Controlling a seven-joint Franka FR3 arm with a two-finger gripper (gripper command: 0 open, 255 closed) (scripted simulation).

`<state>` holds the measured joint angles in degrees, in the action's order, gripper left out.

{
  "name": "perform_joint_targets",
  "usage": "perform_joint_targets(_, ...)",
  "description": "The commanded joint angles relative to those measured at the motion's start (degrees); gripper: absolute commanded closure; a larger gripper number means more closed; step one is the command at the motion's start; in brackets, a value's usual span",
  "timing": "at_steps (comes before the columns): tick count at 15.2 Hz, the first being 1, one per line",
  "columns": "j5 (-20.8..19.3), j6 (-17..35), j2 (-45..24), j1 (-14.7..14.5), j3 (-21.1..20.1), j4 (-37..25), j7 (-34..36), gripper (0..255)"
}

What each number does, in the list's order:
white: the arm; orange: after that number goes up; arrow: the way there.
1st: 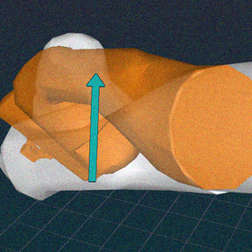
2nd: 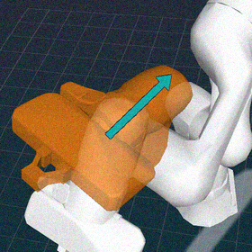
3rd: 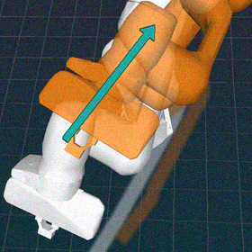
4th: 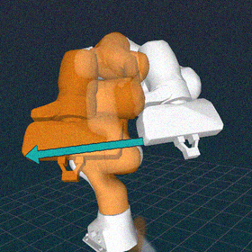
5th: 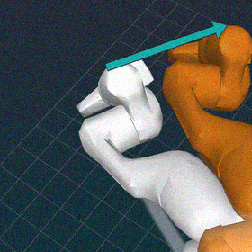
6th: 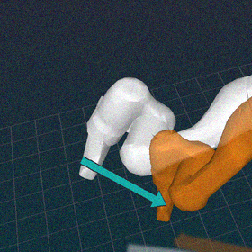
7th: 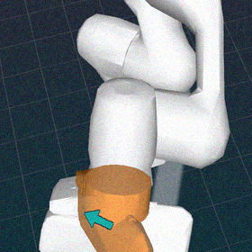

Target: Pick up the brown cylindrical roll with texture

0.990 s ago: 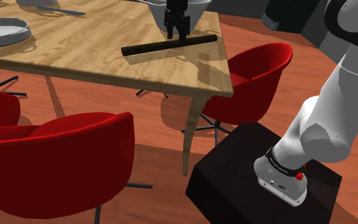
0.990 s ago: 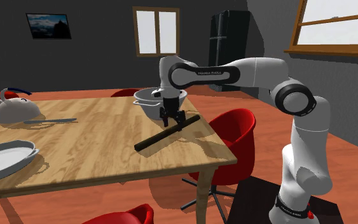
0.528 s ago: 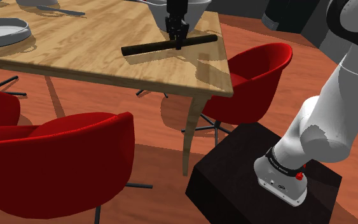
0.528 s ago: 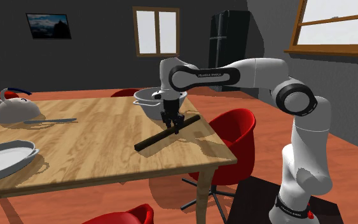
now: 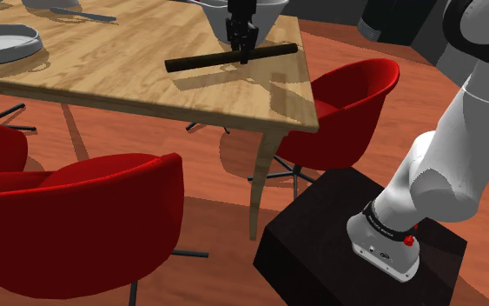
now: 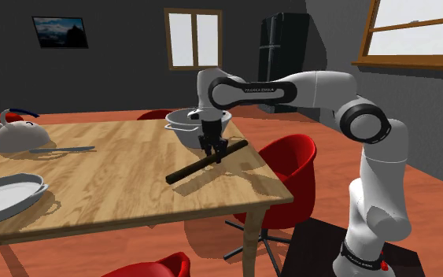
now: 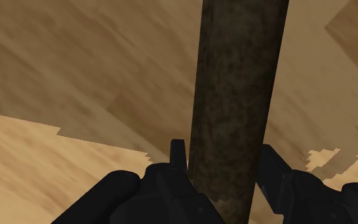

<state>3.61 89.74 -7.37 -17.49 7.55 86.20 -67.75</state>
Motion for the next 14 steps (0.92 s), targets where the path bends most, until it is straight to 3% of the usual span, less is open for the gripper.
perform_joint_targets(1,0.0,-1.6,-0.2,0.0,0.0,-1.8,0.0,255)
perform_joint_targets(12,0.6,-11.6,-3.7,0.5,0.2,-15.2,0.2,255)
perform_joint_targets(14,0.6,-11.7,-3.7,0.5,0.2,-15.4,0.2,255)
